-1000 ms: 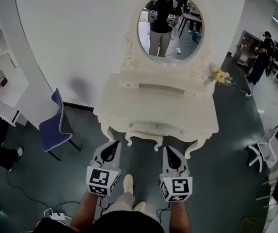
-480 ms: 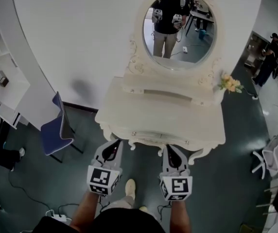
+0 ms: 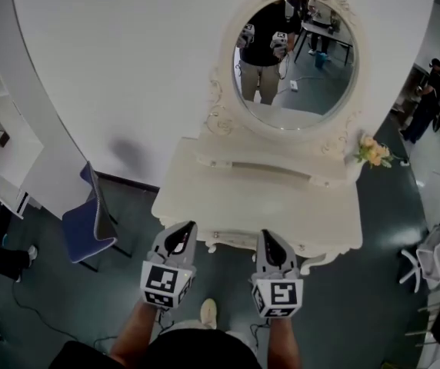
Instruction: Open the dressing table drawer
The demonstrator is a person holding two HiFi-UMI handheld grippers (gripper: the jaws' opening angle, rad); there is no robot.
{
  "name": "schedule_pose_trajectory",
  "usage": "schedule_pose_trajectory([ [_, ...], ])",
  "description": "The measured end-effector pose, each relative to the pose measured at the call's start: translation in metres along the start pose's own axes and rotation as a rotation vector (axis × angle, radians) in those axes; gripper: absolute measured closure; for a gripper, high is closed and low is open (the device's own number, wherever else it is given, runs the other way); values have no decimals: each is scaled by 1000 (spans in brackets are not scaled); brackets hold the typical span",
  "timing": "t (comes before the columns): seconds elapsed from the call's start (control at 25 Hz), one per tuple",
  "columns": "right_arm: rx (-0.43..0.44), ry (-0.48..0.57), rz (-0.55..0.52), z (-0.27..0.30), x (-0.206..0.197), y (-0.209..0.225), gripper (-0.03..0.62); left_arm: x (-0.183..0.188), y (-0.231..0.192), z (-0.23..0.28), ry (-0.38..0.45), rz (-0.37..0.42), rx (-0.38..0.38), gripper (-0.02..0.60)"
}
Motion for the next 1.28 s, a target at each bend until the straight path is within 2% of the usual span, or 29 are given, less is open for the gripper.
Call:
schedule_pose_trajectory([
  [0.48,-23,-1,-4,65,3,1,595,17,-37,50,11,4,-40,578],
  [0.84,-6,-16,10,110,-10,15,595,10,-64,93,-13,-17,-6,579],
  [1.28,50,-52,19,195,-49,44,595,0,-98,178,-44,-35,43,579],
])
Point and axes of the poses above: the fingertips, and each gripper's own axes: z forward along the fingers, y to its right, x out of its top, the point moved 2 cm from there along -z, backward along the fingers, and after that the axes turned 14 degrees about -z, right-handed, at the moved point
